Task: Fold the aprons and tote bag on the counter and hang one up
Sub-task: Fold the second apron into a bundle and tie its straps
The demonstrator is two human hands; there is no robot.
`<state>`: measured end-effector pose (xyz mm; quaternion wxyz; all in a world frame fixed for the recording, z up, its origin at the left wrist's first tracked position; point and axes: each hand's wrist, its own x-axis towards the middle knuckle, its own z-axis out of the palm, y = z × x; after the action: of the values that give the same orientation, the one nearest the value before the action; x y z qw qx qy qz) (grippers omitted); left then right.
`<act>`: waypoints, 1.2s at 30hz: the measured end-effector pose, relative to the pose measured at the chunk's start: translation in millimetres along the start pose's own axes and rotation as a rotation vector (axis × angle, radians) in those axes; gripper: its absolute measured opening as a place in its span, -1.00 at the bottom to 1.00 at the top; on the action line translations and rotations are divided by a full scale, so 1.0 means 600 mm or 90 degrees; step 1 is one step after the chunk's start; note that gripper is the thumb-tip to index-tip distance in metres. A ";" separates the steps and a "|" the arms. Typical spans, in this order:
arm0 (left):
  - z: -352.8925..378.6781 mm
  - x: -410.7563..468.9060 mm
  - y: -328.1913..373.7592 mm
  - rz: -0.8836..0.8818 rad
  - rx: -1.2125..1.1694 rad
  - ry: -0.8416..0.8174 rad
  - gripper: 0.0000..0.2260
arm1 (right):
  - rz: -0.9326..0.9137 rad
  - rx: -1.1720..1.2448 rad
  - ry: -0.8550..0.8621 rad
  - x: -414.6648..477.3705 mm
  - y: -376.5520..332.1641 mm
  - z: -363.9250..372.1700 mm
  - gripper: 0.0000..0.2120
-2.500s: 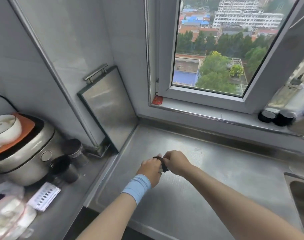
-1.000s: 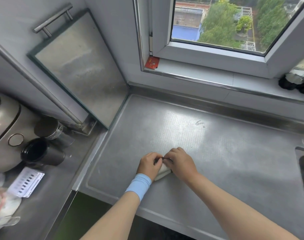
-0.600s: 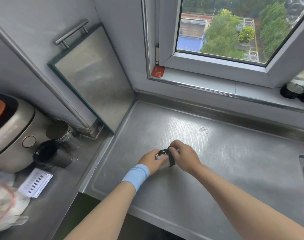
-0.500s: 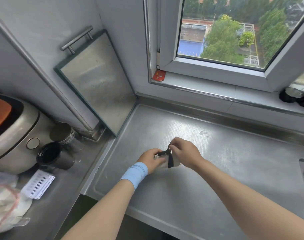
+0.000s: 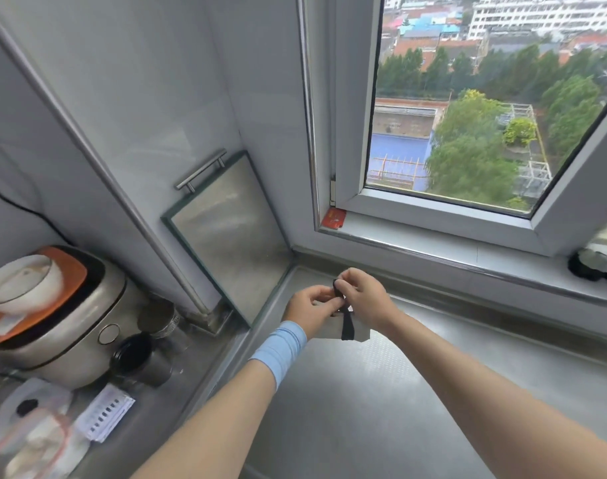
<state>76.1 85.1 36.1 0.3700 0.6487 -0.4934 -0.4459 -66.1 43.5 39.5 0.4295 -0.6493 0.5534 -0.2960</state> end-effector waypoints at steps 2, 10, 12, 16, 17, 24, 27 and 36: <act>-0.006 0.014 0.023 0.007 -0.026 0.030 -0.98 | -0.030 0.004 0.012 0.017 -0.026 -0.011 -0.86; -0.063 0.048 0.128 0.032 -0.171 0.126 -0.95 | -0.091 0.058 0.038 0.078 -0.128 -0.038 -0.88; -0.077 0.058 0.151 0.042 -0.182 0.140 -0.94 | -0.105 0.060 0.045 0.090 -0.152 -0.042 -0.91; -0.111 0.072 0.193 0.072 -0.151 0.160 -0.91 | -0.143 0.065 0.065 0.101 -0.210 -0.053 -0.85; -0.121 0.073 0.205 0.087 -0.154 0.156 -0.91 | -0.151 0.075 0.087 0.104 -0.227 -0.055 -0.90; -0.205 0.093 0.302 0.237 -0.124 0.191 -0.90 | -0.213 0.151 0.245 0.127 -0.346 -0.062 -0.92; -0.245 0.103 0.356 0.351 -0.050 0.243 -0.92 | -0.249 0.164 0.289 0.148 -0.411 -0.067 -0.91; -0.362 0.151 0.507 0.622 0.021 0.297 -0.87 | -0.356 0.092 0.381 0.196 -0.603 -0.113 -0.88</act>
<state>197.0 -67.1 368.1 0.6236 0.4316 -0.6492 -0.0581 69.0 -80.0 380.1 0.1975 -0.6281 0.4339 -0.6149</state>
